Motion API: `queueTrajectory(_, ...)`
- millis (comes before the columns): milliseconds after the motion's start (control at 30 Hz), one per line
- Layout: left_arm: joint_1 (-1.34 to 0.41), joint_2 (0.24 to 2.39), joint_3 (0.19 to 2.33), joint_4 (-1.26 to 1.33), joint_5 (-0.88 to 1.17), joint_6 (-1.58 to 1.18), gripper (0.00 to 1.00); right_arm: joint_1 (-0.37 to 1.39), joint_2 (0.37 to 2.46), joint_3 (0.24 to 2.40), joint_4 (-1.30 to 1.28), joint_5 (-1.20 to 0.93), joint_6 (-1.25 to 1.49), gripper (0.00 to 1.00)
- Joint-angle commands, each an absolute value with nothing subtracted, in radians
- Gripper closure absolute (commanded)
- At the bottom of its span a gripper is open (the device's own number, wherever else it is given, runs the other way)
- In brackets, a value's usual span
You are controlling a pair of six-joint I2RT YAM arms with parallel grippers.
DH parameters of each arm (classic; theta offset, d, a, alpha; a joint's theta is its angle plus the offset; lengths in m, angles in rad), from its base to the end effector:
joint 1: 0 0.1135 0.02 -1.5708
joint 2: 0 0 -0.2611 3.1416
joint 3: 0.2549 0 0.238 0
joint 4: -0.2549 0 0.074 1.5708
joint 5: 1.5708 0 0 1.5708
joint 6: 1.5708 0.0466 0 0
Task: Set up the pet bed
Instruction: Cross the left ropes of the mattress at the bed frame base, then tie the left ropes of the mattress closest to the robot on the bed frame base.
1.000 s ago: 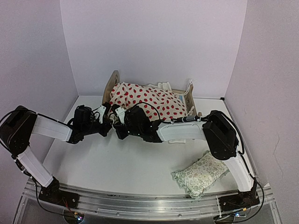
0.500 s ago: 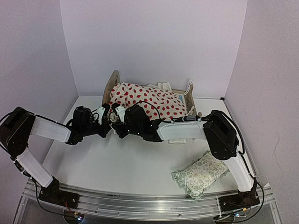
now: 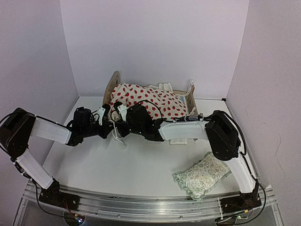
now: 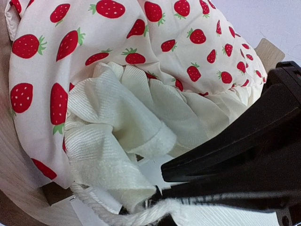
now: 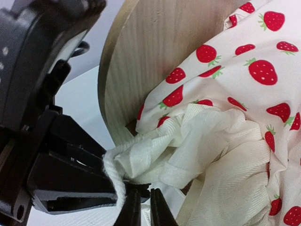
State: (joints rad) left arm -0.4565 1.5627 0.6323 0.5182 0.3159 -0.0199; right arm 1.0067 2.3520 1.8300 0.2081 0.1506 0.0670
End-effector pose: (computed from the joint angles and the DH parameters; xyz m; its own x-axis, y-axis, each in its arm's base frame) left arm 0.2737 -0.1505 0.1784 -0.3729 0.1621 -0.9136 0.6672 0.7311 -0.1427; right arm 0.2987 0.4590 0.1990 -0.2155 -0.2169 -0.9521 -0.7464 0.6652 0.0175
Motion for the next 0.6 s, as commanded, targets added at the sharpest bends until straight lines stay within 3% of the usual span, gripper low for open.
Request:
queueTrajectory(0, -0.458, 1.561, 0.645, 0.55, 0.338, -0.028, 0.87, 0.99, 2.314, 1.881, 0.221, 0.159, 0.068, 0.98)
queueTrajectory(133, -0.457, 1.559, 0.664, 0.49, 0.335, -0.016, 0.72, 0.987, 2.269, 1.821, 0.199, 0.179, 0.077, 0.98)
queueTrajectory(267, -0.457, 1.551, 0.685, 0.415, 0.307, -0.003, 0.62, 0.983, 2.196, 1.709, 0.132, 0.232, 0.126, 0.82)
queueTrajectory(400, -0.457, 1.539, 0.678, 0.384, 0.274, -0.014, 0.59, 0.979, 2.162, 1.64, 0.053, 0.204, 0.209, 0.67)
queueTrajectory(567, -0.457, 1.471, 0.635, 0.353, 0.135, -0.113, 0.59, 0.979, 2.149, 1.593, 0.026, 0.181, 0.258, 0.65)
